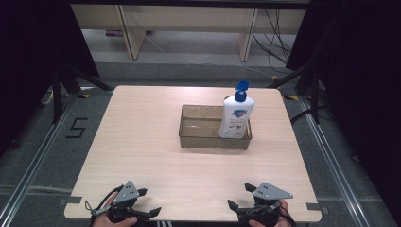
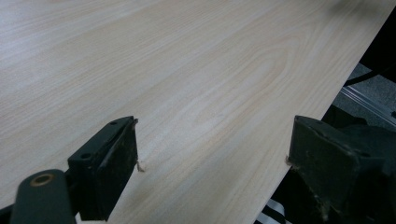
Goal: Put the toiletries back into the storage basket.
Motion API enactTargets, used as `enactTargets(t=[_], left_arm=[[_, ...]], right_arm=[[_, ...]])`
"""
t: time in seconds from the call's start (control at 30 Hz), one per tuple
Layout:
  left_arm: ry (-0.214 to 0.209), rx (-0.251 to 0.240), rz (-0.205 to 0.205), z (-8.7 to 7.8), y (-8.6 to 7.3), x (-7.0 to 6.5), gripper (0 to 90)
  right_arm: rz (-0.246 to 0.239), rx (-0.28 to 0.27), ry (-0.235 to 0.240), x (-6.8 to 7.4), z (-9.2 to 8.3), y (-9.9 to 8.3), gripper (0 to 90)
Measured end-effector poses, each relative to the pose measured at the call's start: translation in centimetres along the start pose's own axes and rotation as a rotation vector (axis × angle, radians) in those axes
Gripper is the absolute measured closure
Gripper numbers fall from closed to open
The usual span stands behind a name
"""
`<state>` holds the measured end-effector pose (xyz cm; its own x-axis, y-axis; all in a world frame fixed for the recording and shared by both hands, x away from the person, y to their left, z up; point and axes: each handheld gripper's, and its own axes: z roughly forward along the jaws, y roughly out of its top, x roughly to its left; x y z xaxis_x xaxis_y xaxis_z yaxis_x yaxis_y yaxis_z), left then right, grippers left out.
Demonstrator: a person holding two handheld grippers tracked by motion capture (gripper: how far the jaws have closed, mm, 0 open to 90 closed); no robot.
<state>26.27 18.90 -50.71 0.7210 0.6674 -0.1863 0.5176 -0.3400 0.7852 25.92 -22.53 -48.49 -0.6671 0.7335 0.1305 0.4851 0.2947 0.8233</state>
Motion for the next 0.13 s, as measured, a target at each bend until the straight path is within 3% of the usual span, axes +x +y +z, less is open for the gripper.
enactTargets(t=[0.13], left_arm=[[-0.001, 0.000, -0.001, 0.01, 0.00, 0.00, 15.3]], right_arm=[[0.006, -0.004, 0.001, -0.17, 0.03, 0.01, 15.7]])
